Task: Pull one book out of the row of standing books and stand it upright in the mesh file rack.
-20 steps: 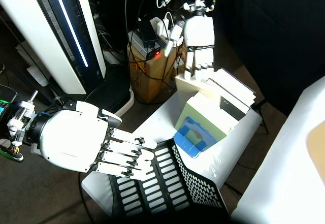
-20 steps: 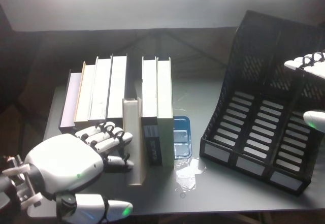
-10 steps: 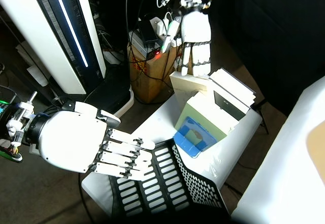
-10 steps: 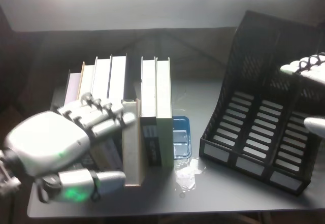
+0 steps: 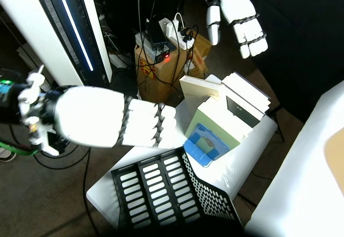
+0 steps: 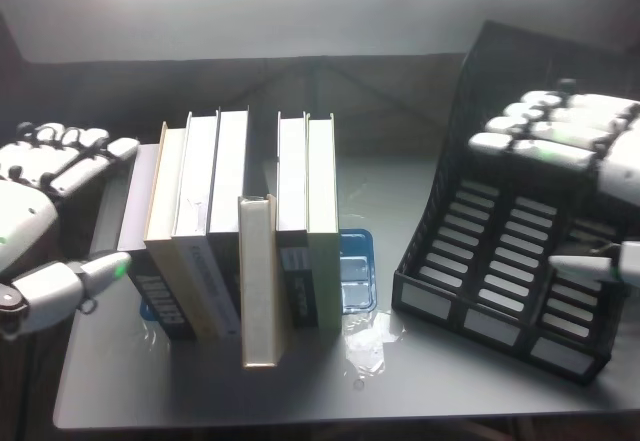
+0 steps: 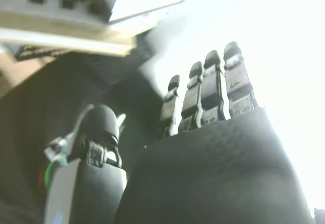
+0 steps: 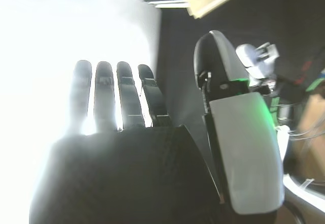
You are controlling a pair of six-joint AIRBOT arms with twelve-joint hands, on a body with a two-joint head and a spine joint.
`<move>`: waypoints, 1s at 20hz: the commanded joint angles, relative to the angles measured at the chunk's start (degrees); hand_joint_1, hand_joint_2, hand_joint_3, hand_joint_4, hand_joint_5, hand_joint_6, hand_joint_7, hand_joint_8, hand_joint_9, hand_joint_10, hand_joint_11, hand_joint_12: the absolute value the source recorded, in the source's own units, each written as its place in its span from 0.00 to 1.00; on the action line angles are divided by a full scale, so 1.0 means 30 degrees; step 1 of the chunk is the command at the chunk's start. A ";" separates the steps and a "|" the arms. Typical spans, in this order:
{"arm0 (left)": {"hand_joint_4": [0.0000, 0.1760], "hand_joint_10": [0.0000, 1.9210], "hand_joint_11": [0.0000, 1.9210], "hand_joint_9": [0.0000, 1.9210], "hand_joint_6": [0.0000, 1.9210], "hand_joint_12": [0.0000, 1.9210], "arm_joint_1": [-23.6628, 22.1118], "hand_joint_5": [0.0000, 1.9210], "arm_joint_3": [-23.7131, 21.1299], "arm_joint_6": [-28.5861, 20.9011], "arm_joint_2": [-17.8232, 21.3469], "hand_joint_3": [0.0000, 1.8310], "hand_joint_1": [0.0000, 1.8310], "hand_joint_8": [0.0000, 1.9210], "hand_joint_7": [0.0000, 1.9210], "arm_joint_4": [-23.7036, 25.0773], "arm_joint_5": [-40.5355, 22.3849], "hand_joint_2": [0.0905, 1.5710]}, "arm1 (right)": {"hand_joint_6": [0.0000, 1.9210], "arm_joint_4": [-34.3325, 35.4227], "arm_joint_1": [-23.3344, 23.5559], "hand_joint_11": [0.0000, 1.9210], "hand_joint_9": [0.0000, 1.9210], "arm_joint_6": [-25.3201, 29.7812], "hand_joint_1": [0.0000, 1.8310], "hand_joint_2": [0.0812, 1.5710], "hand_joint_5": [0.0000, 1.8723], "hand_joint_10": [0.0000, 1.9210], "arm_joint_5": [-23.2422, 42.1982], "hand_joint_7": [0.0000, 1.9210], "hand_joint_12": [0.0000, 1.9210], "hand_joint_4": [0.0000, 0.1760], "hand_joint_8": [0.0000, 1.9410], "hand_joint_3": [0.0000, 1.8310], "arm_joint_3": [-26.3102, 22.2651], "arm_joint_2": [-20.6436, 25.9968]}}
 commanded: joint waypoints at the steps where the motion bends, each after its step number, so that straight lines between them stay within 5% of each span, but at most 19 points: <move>1: 0.36 0.00 0.00 0.00 0.00 0.00 -0.0013 0.00 0.0282 -0.0173 0.0224 0.00 0.20 0.00 0.00 -0.0268 -0.2231 0.86 | 0.00 -0.0429 0.0529 0.00 0.00 0.0247 0.40 0.76 0.00 0.00 0.1307 0.00 0.00 0.00 0.00 0.00 0.0006 -0.0161; 2: 0.27 0.00 0.00 0.00 0.00 0.00 -0.0013 0.00 0.0496 -0.0217 0.0180 0.00 0.22 0.00 0.00 -0.0547 -0.1981 0.86 | 0.00 -0.1246 0.0922 0.00 0.00 0.0655 0.40 0.76 0.00 0.00 0.0895 0.00 0.00 0.00 0.00 0.00 0.0167 -0.0436; 5: 0.25 0.00 0.00 0.00 0.00 0.00 0.0006 0.00 0.1088 -0.0282 0.0127 0.00 0.20 0.00 0.00 -0.1460 -0.1408 0.85 | 0.00 -0.4438 0.2119 0.00 0.00 0.3216 0.36 0.75 0.00 0.00 -0.0177 0.00 0.00 0.00 0.00 0.00 0.1028 -0.1706; 7: 0.33 0.00 0.00 0.00 0.00 0.00 -0.0040 0.00 0.1416 -0.0293 0.0094 0.00 0.20 0.00 0.00 -0.1557 -0.1049 0.85 | 0.00 -0.5735 0.2708 0.00 0.00 0.3264 0.34 0.72 0.00 0.00 -0.0910 0.00 0.00 0.00 0.00 0.00 0.1064 -0.2188; 10: 0.60 0.00 0.00 0.00 0.00 0.00 -0.0086 0.00 0.1648 -0.0310 0.0152 0.00 0.14 0.00 0.00 -0.1735 -0.0802 0.84 | 0.00 -0.7402 0.3374 0.00 0.00 0.4089 0.43 0.65 0.00 0.00 -0.1684 0.00 0.00 0.00 0.00 0.00 0.1511 -0.3049; 13: 0.44 0.00 0.00 0.00 0.00 0.00 -0.0051 0.00 0.1768 -0.0310 0.0326 0.00 0.13 0.00 0.00 -0.2122 -0.0523 0.86 | 0.00 -0.8842 0.3957 0.00 0.00 0.4620 0.42 0.65 0.00 0.00 -0.2358 0.00 0.00 0.00 0.00 0.00 0.1758 -0.3624; 14: 0.29 0.00 0.00 0.00 0.00 0.00 0.0006 0.00 0.1819 -0.0310 0.0385 0.01 0.15 0.00 0.00 -0.2317 -0.0432 0.87 | 0.00 -0.9075 0.4125 0.00 0.00 0.4618 0.43 0.66 0.00 0.00 -0.2491 0.00 0.00 0.00 0.00 0.00 0.1851 -0.3826; 17: 0.39 0.00 0.00 0.00 0.00 0.00 0.0084 0.00 0.2039 -0.0305 0.0536 0.00 0.19 0.00 0.00 -0.2779 -0.0145 0.87 | 0.00 -0.9552 0.4471 0.00 0.00 0.4618 0.43 0.67 0.00 0.00 -0.2786 0.00 0.00 0.00 0.00 0.00 0.2197 -0.4344; 20: 0.33 0.00 0.00 0.00 0.00 0.00 0.0260 0.00 0.2205 -0.0209 0.0795 0.00 0.18 0.00 0.00 -0.3618 -0.0107 0.88 | 0.00 -1.0420 0.5103 0.00 0.00 0.4567 0.44 0.65 0.00 0.00 -0.3336 0.00 0.00 0.00 0.00 0.00 0.2445 -0.4886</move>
